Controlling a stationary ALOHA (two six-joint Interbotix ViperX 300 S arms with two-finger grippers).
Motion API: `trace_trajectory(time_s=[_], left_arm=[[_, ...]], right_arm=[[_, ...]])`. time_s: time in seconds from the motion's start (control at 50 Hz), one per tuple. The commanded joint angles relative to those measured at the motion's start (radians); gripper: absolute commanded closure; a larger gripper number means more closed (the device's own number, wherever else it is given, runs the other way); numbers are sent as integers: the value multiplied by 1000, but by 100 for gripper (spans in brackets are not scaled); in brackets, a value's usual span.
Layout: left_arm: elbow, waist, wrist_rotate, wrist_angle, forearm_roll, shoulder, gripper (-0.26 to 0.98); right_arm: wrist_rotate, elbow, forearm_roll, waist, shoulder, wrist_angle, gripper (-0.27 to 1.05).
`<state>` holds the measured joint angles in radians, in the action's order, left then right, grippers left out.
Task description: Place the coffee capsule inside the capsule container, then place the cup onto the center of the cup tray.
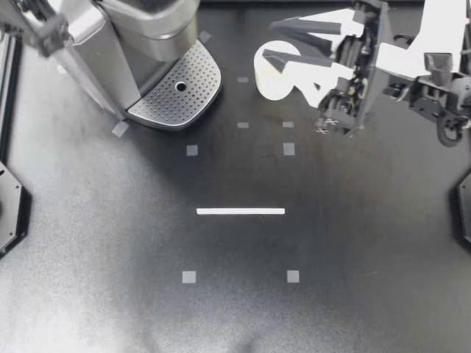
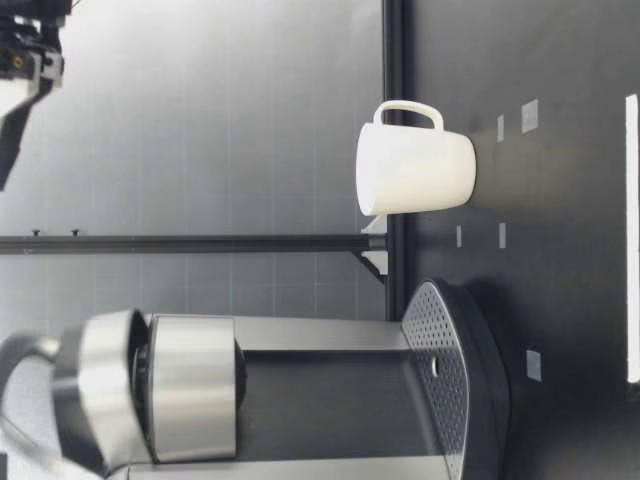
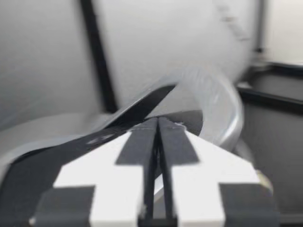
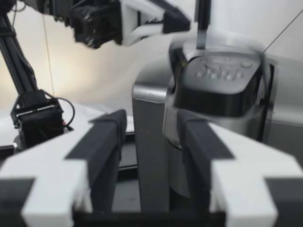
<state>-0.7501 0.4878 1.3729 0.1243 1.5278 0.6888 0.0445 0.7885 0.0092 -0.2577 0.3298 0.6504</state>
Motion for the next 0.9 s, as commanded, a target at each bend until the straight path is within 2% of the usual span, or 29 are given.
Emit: trace_trajectory(time_s=[0.0,0.36,0.54,0.88], left_arm=[[32,0,5,-37,0,-8,65],[44,-3,41,-86,-8,-83,65],[49,-37,41,-81,-9,-110,65],[55,-44,41,-72,-20,-172,65]], right_arm=[[-2,-8,0,15,26,20,29],[-5,14,2,25,40,23,29],[-12,21,2,25,55,23,29],[-15,28,3,25,60,23,29]])
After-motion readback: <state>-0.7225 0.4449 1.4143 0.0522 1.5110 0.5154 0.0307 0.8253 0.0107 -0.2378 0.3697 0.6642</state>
